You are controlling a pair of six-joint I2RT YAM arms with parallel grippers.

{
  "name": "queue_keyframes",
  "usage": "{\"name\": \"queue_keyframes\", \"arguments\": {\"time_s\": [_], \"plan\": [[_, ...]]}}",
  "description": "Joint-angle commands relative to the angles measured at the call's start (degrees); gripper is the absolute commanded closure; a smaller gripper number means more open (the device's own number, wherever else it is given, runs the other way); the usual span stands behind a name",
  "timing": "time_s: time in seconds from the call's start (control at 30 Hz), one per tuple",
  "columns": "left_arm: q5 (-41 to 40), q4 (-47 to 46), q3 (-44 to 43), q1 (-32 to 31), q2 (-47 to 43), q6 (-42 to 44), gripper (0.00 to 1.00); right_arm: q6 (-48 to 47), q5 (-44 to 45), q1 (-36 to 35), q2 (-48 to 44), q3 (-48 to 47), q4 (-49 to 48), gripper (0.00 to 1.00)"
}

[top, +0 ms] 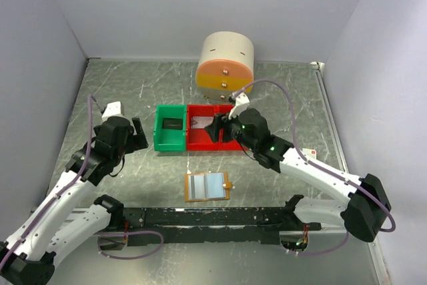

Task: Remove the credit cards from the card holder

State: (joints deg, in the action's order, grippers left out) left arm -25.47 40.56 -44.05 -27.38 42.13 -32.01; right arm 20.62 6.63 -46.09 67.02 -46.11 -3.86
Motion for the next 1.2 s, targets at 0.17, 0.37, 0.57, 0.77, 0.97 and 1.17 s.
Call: {"name": "queue_keyframes", "arguments": {"time_s": [0.17,0.37,0.57,0.77,0.97,1.17], "plan": [[0.3,0.4,-0.8,0.9,2.0,-0.4,0.0,28.0,12.3,-14.6,-2.5,9.7,7.8,0.38],[0.3,-0.1,-0.4,1.0,1.2,-0.4,0.0,35.4,20.7,-24.4,8.7,5.4,15.5,0.39],[0.3,0.0,-0.5,1.1,1.5,-0.3,0.0,35.0,23.6,-28.0,19.1,-3.5,21.8,0.42],[0.2,0.0,-0.4,1.2,1.2,-0.5,0.0,35.3,21.8,-28.3,22.8,-5.6,21.5,0.44],[0.2,0.0,-0.4,1.2,1.2,-0.5,0.0,37.8,21.4,-28.8,24.9,-6.0,23.8,0.42],[0.3,0.0,-0.5,1.3,1.2,-0.4,0.0,37.2,20.8,-29.6,26.1,-6.8,24.3,0.42]]}}
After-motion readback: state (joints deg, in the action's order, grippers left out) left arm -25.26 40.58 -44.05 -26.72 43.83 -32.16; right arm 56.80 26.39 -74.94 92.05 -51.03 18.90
